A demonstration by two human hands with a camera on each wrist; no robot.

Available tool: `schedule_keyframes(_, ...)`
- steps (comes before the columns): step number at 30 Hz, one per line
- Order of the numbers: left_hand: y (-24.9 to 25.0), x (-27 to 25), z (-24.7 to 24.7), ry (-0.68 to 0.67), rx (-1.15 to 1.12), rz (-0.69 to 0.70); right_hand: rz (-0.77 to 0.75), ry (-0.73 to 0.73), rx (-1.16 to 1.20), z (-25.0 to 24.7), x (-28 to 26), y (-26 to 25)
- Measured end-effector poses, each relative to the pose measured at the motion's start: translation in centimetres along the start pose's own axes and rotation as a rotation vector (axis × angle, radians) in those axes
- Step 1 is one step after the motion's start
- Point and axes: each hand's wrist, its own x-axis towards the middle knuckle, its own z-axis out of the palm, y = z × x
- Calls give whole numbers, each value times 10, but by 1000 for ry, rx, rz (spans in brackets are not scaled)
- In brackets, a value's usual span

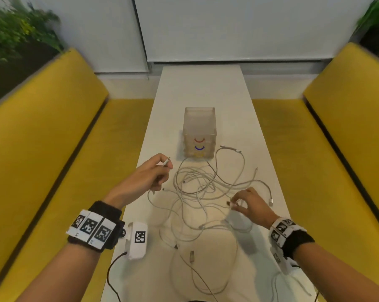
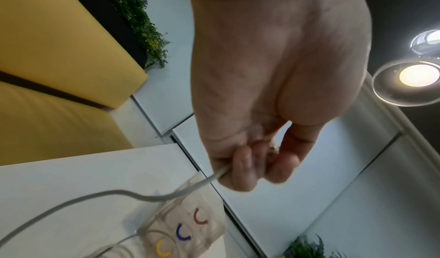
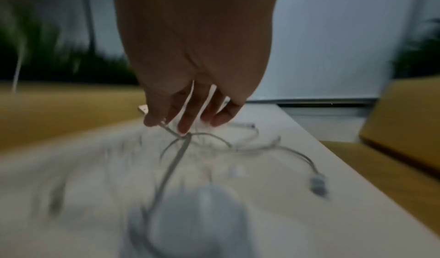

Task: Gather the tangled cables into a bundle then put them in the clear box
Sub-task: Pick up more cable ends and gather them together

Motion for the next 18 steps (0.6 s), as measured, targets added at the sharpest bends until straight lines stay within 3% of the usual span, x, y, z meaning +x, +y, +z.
schedule_keyframes(4,0,5,22,75,61,134,-19,178,597,-58,6,-64)
schedule_keyframes(7,7,14,49,112,18,212,-142,245,650,-86,8,-104)
schedule_keyframes(12,26,21,86,137,-113,332,-200,218,837,-98,12,-136)
schedule_keyframes(18,36,29,96,145,-374,283,-142,197,995,-103,16,-152)
